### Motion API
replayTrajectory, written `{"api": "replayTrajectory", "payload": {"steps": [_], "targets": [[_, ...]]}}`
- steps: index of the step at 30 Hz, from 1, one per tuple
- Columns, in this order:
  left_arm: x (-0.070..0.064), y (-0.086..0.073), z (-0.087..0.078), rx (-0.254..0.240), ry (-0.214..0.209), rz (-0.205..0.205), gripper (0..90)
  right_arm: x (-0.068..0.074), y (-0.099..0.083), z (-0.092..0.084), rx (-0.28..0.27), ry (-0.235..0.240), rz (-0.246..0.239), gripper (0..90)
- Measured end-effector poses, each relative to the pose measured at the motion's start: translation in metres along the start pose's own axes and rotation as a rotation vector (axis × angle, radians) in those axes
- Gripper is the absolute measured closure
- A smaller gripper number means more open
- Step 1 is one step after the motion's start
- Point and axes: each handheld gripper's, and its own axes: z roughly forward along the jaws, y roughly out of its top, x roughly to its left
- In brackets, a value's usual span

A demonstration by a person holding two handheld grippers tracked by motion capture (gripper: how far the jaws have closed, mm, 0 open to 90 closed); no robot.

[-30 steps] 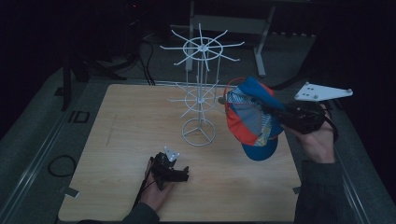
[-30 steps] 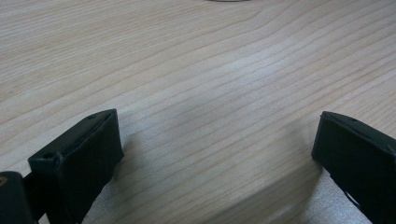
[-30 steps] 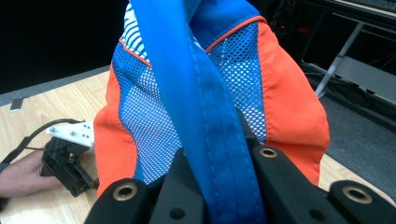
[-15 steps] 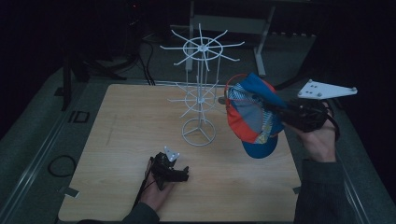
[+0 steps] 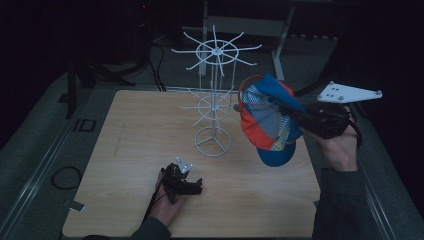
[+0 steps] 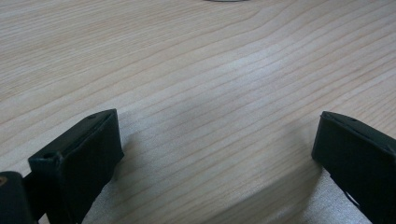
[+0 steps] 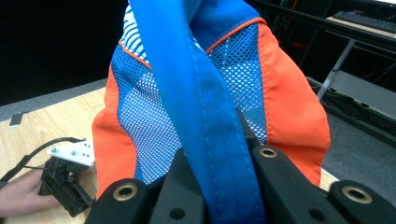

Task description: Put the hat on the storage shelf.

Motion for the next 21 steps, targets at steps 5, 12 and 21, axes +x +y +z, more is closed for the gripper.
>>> {"api": "replayTrajectory", "payload": {"steps": [5, 12, 21], "targets": [[-0.0001, 0.0, 0.0, 0.0, 0.0, -0.001, 1.9, 0.0003, 0.0031, -0.0008, -0.006, -0.001, -0.004, 88.3], [0.0, 0.0, 0.0, 0.0, 0.0, 0.0, 1.9, 0.0003, 0.0045, -0.0024, -0.011, -0.005, -0.002, 88.2], [-0.0001, 0.0, 0.0, 0.0, 0.0, 0.0, 1.9, -0.0021, 0.0041, -0.0056, -0.021, -0.02, 0.009, 88.2]]}}
